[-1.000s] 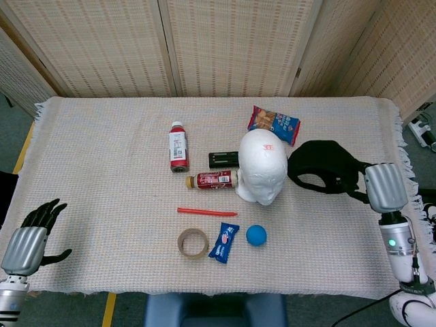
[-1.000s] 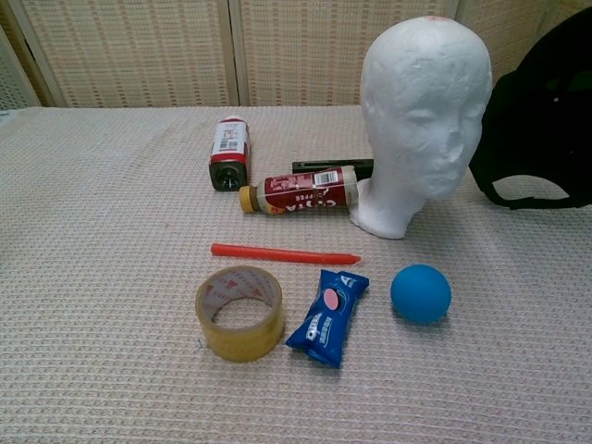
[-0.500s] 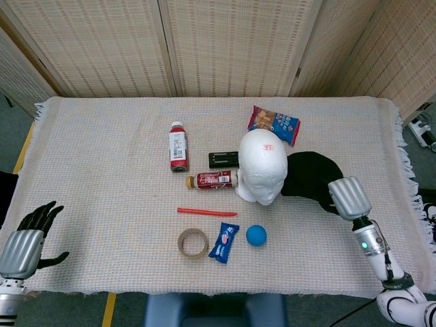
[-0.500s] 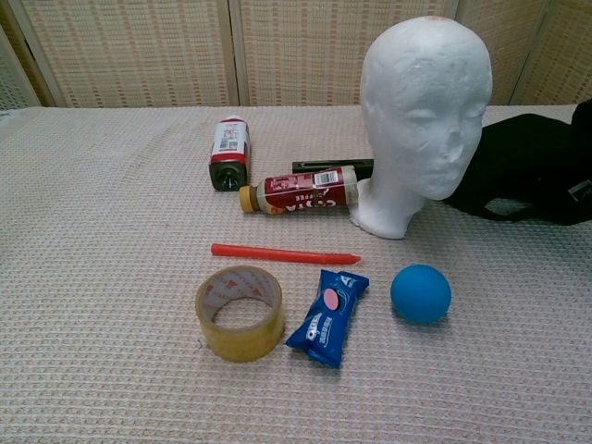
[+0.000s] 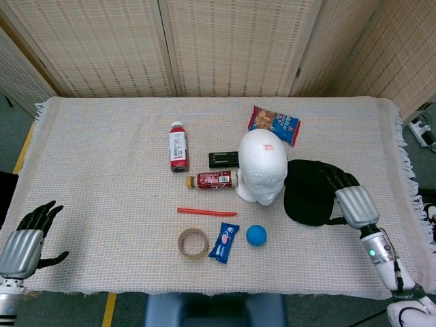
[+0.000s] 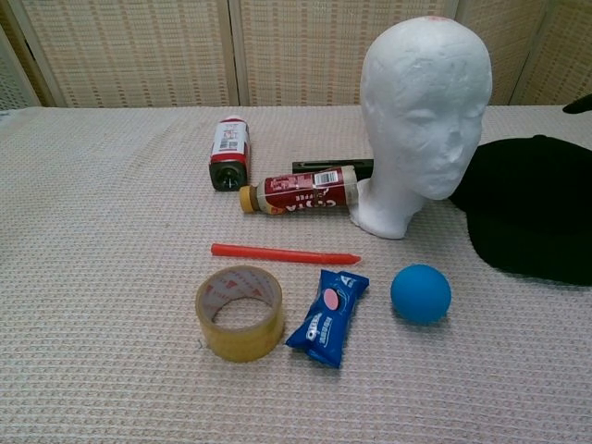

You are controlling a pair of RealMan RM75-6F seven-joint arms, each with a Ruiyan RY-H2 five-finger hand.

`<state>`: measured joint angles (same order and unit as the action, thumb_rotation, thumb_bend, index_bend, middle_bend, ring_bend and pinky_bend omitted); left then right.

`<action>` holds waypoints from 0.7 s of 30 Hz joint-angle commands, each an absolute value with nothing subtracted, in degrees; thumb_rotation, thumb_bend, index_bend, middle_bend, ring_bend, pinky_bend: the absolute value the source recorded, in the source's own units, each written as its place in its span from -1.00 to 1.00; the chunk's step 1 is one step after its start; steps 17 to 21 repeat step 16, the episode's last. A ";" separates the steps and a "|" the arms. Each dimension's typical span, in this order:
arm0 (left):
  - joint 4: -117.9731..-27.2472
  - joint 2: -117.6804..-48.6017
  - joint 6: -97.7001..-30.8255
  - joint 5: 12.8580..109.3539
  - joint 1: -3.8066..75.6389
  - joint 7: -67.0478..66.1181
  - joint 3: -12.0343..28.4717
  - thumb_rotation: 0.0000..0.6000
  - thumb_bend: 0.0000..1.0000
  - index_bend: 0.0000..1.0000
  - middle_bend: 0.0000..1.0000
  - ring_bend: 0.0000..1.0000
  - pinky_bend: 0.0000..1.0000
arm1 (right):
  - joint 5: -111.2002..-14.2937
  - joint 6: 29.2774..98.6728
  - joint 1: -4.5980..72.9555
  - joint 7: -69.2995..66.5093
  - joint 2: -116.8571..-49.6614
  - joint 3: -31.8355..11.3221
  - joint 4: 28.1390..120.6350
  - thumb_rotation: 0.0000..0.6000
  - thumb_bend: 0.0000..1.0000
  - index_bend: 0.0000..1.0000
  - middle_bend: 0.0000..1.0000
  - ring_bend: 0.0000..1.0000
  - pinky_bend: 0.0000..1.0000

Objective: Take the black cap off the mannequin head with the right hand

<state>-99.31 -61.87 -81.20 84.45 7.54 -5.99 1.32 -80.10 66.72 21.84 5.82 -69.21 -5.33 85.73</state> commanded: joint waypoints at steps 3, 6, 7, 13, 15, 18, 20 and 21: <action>-99.01 -62.15 -81.01 84.19 7.63 -5.80 1.46 1.00 -0.69 -0.71 -0.83 -0.79 -0.65 | -83.41 80.72 14.21 5.24 -66.27 -4.51 89.89 1.00 -0.96 -0.68 -0.50 -0.54 -0.35; -98.74 -62.40 -80.53 83.93 7.85 -5.82 1.51 1.00 -0.69 -0.71 -0.83 -0.79 -0.65 | -84.02 85.17 10.53 4.21 -64.95 -3.27 91.83 1.00 -0.82 -0.36 -0.29 -0.37 -0.19; -98.67 -62.51 -80.46 83.85 7.91 -5.83 1.57 1.00 -0.69 -0.71 -0.83 -0.79 -0.65 | -84.31 86.39 9.46 4.10 -64.61 -2.81 92.33 1.00 -0.79 -0.33 -0.28 -0.36 -0.19; -96.34 -64.80 -82.42 84.62 7.84 -8.11 2.27 1.00 -0.69 -0.71 -0.83 -0.79 -0.65 | -86.11 91.91 4.13 4.03 -63.47 -0.33 94.50 1.00 -0.72 -0.35 -0.27 -0.39 -0.19; -95.77 -66.01 -83.50 84.70 7.59 -7.95 2.65 1.00 -0.69 -0.72 -0.83 -0.79 -0.65 | -86.21 91.96 3.50 3.54 -63.00 -0.04 95.09 1.00 -0.72 -0.36 -0.28 -0.41 -0.19; -95.65 -66.27 -83.74 84.76 7.53 -7.58 2.73 1.00 -0.69 -0.72 -0.83 -0.79 -0.65 | -86.37 91.99 3.39 3.23 -62.93 -0.07 95.19 1.00 -0.72 -0.36 -0.29 -0.41 -0.19; -95.65 -66.27 -83.74 84.76 7.53 -7.58 2.73 1.00 -0.69 -0.72 -0.83 -0.79 -0.65 | -86.37 91.99 3.39 3.23 -62.93 -0.07 95.19 1.00 -0.72 -0.36 -0.29 -0.41 -0.19; -95.65 -66.27 -83.74 84.76 7.53 -7.58 2.73 1.00 -0.69 -0.72 -0.83 -0.79 -0.65 | -86.37 91.99 3.39 3.23 -62.93 -0.07 95.19 1.00 -0.72 -0.36 -0.29 -0.41 -0.19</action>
